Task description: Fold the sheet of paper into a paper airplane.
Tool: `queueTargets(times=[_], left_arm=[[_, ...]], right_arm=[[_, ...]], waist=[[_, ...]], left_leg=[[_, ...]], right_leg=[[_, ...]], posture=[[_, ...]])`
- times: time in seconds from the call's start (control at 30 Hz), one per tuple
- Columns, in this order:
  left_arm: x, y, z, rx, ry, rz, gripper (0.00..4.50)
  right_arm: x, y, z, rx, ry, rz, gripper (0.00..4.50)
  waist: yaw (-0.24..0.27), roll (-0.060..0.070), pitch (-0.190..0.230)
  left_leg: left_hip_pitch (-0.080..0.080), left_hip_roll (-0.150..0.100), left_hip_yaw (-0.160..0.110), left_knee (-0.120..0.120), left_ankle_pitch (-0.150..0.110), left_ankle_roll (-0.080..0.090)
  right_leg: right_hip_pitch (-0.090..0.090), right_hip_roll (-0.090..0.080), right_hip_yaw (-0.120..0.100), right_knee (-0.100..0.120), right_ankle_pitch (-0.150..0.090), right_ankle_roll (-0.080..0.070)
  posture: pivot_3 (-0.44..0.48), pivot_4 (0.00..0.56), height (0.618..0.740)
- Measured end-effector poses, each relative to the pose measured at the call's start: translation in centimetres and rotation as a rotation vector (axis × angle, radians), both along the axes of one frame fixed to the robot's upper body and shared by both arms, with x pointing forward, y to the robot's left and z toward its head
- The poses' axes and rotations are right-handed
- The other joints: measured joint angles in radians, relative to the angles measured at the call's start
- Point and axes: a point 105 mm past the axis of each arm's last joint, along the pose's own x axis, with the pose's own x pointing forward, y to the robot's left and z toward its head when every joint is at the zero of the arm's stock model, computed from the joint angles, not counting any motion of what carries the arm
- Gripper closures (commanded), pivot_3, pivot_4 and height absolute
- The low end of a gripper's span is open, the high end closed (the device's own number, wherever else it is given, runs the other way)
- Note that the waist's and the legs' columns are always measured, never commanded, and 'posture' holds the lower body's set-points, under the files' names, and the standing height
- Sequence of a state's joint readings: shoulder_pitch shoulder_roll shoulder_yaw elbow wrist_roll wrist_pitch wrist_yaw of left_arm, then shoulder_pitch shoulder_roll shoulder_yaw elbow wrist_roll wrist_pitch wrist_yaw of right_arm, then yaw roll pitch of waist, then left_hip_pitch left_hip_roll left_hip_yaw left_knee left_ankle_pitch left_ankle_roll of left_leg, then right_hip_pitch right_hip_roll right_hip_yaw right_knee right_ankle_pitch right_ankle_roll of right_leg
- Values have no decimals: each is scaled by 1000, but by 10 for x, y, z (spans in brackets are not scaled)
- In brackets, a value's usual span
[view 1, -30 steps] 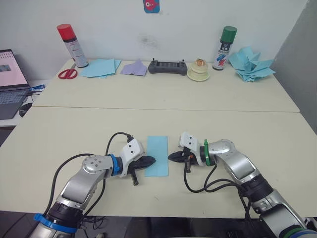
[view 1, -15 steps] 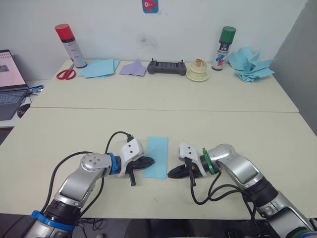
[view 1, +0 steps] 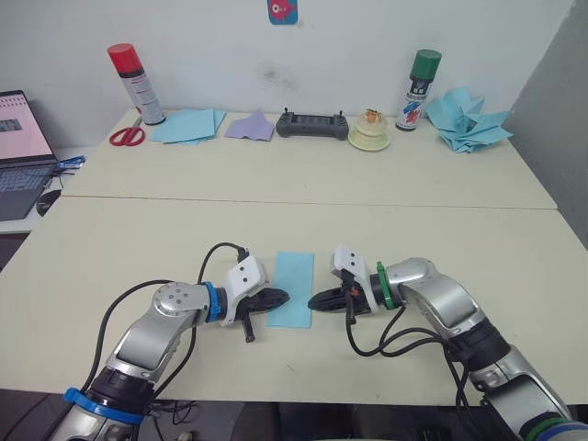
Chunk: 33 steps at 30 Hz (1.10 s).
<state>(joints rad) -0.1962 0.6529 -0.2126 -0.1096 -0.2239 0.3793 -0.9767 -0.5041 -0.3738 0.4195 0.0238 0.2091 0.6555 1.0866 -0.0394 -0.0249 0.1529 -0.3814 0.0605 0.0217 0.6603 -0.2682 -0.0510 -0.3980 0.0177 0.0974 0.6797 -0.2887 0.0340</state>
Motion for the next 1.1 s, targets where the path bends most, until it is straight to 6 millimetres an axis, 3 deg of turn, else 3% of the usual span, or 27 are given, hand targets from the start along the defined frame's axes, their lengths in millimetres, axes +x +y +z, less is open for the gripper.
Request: queueTargets(times=[0.2, 0.67, 0.9, 1.0, 1.1], left_arm=[[1, 1, 0, 4, 0, 0, 4500], [1, 1, 0, 3, -2, 0, 4500], [5, -1, -1, -20, -4, 8, 4500], [11, -2, 0, -37, -1, 25, 4500], [15, 0, 1, -70, 19, 54, 4500]], right_arm=[[3, 8, -7, -27, -40, 27, 4454], [-25, 3, -12, -72, 87, 219, 4454], [-6, -5, 4, 26, 59, 72, 4454], [3, -2, 20, 102, 29, 3, 4454], [10, 2, 24, 124, 0, -47, 4454]], waist=[[1, 0, 0], [1, 0, -1], [7, 1, 1], [7, 1, 1], [5, 1, 1]], left_leg=[[1, 0, 0, 0, 0, 0], [1, 0, -1, 0, 0, 0], [1, 0, -1, 1, 0, 0], [0, 0, -1, 0, 0, 0], [-1, 0, -1, 0, 0, 0]], right_leg=[[0, 0, 0, 0, 0, 0], [1, 0, 0, 0, -1, -1], [1, 0, 0, 0, -1, -2], [0, 0, 0, 0, -1, -2], [-1, 1, 0, 0, 0, 0]], posture=[[0, 150, 740], [0, 150, 740], [0, 150, 740], [0, 150, 740], [0, 150, 740]])
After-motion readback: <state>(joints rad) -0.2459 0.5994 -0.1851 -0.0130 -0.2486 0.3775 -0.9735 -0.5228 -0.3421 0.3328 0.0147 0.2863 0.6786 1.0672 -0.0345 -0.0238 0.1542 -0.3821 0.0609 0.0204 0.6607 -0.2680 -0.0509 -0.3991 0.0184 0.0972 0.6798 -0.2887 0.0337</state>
